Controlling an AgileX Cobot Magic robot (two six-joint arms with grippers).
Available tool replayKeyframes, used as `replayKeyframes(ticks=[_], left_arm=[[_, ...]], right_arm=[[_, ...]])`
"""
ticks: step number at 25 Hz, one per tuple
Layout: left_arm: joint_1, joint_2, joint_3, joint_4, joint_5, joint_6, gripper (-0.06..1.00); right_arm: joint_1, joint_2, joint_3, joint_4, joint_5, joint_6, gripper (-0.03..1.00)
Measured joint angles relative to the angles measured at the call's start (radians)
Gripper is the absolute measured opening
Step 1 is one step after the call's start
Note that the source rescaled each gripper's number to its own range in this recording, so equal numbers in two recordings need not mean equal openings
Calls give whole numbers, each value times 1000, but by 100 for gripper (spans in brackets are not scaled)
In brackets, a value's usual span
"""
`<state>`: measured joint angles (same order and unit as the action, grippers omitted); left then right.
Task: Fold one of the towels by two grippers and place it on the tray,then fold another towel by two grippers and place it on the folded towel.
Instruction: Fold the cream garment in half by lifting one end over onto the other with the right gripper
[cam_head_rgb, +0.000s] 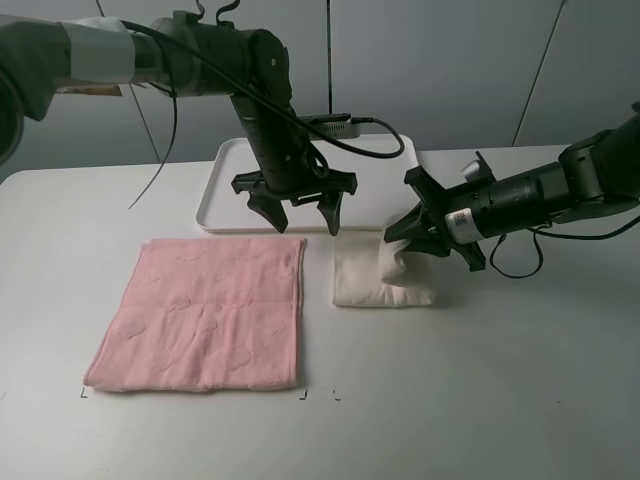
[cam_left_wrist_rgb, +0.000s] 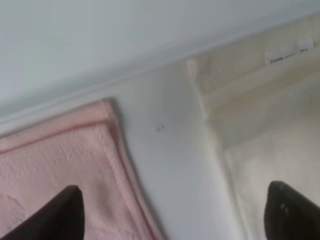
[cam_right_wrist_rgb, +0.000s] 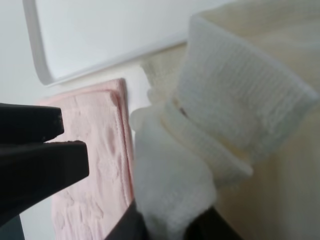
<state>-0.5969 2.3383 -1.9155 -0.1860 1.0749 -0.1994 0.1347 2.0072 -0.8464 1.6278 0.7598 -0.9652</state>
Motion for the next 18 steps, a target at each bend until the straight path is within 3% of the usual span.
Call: replayKeyframes(ticks=[4, 6, 10, 12, 18], left_arm=[[19, 0, 0, -8, 0, 21, 93], [31, 0, 0, -15, 2, 36, 93], [55, 0, 0, -20, 9, 50, 93], [66, 0, 0, -23, 12, 59, 93], [72, 0, 0, -28, 12, 84, 93]], right_arm=[[69, 0, 0, 85, -17, -43, 17], [92, 0, 0, 101, -22, -75, 24], [97, 0, 0, 111, -31, -113, 57], [97, 0, 0, 111, -31, -127, 67], [97, 0, -9, 111, 4, -143, 68]])
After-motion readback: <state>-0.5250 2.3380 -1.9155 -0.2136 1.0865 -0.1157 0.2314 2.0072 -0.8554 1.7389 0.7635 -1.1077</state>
